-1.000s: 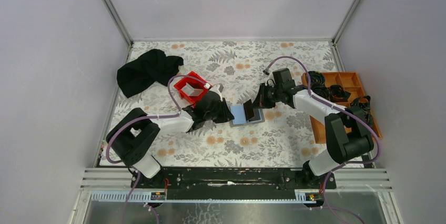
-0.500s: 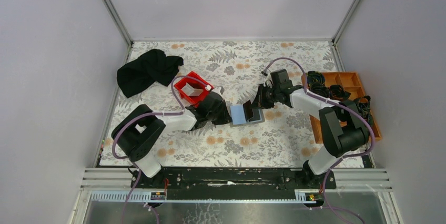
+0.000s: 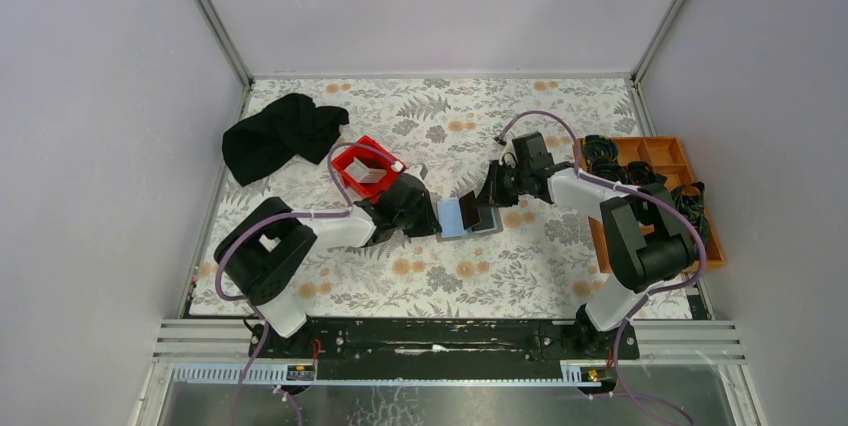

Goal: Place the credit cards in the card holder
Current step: Insert the credit card into the card holder.

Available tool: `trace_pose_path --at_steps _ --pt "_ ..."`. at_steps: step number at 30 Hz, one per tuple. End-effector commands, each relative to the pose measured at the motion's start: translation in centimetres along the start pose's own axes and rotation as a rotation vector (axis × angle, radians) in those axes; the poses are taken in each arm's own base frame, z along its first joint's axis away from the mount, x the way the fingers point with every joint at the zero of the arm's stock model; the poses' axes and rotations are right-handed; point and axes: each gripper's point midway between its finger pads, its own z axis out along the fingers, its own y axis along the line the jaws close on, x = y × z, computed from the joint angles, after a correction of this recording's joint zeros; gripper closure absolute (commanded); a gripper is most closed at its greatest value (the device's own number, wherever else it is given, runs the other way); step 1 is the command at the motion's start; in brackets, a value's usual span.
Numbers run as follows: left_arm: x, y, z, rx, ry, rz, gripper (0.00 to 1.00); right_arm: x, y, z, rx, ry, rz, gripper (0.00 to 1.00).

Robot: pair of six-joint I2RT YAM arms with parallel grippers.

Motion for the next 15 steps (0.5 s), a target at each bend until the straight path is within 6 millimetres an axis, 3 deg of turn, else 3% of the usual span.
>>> trace_pose_path --at_steps 1,15 --pt "-0.3 0.0 0.4 -0.017 -0.001 0.030 0.85 -0.8 0.5 0.6 -0.026 -0.012 -0.030 1.00" --pt "0.4 0.6 0.7 -0.030 0.022 0.026 0.86 1.5 -0.9 1.0 0.006 0.014 -0.013 1.00"
